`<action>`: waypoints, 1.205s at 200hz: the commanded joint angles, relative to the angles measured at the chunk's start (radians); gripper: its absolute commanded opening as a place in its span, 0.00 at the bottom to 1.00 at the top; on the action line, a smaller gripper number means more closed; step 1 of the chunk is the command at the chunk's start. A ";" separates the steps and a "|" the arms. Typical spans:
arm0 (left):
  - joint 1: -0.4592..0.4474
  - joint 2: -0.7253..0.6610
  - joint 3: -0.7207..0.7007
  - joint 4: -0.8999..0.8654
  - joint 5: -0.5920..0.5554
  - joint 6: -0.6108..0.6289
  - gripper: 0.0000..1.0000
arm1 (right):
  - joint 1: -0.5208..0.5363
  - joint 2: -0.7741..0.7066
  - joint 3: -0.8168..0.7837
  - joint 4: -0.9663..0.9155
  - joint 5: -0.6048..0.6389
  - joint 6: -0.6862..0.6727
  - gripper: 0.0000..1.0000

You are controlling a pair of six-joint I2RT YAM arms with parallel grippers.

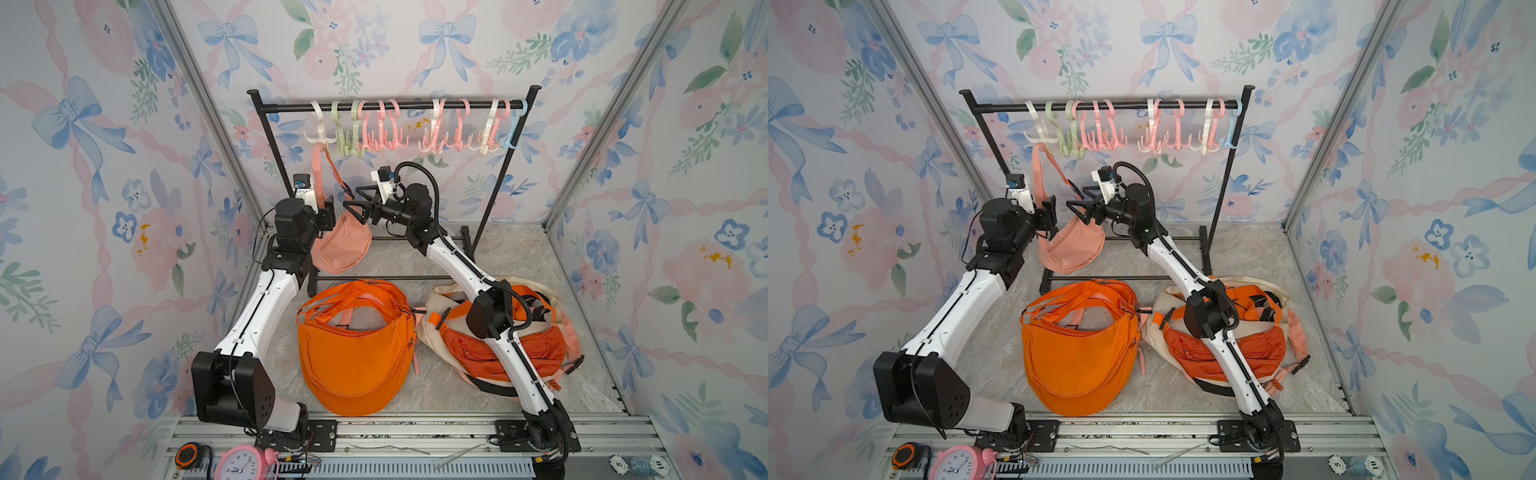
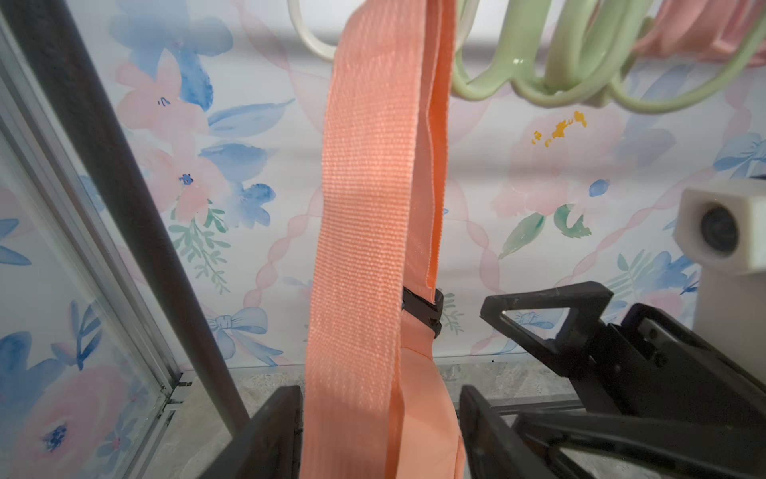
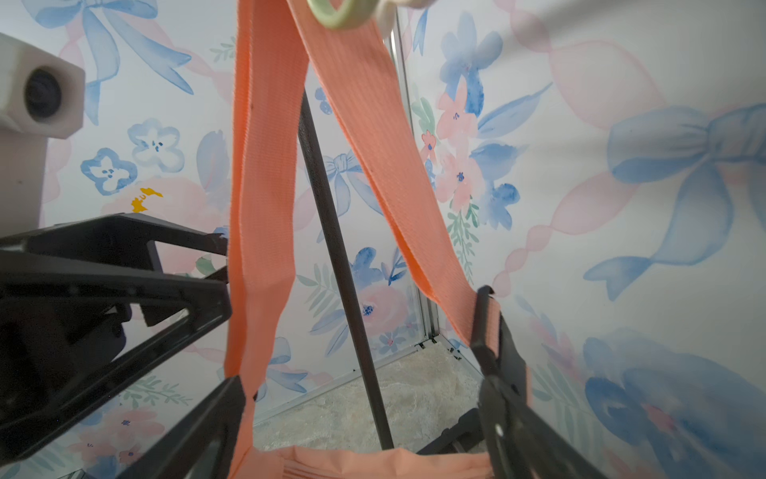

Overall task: Take the bag off the hook
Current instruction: Pick up the bag from the hook.

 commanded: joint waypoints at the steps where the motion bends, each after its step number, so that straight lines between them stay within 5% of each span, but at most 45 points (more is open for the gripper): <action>1: -0.003 0.055 0.048 0.057 -0.069 0.048 0.66 | -0.017 -0.112 -0.120 0.088 -0.049 0.043 0.89; 28: -0.016 0.113 0.085 0.085 -0.089 0.105 0.55 | -0.037 -0.232 -0.331 0.183 -0.069 0.049 0.88; 44: -0.032 0.117 0.080 0.102 -0.116 0.124 0.22 | -0.043 -0.280 -0.402 0.202 -0.073 0.025 0.88; 61: -0.046 0.100 0.076 0.102 -0.117 0.131 0.00 | -0.045 -0.294 -0.418 0.191 -0.080 0.002 0.88; 115: -0.084 0.005 0.056 0.037 -0.100 0.155 0.00 | -0.035 -0.214 -0.285 0.197 -0.076 0.018 0.89; 185: -0.123 -0.088 0.012 -0.004 -0.048 0.143 0.00 | 0.063 0.128 0.204 0.196 0.177 -0.058 0.88; 206: -0.127 -0.104 0.014 -0.018 -0.032 0.147 0.00 | 0.103 0.138 0.207 0.198 0.234 -0.127 0.87; 241: -0.139 -0.136 0.013 -0.028 -0.012 0.142 0.00 | 0.165 0.125 0.196 0.185 0.367 -0.255 0.70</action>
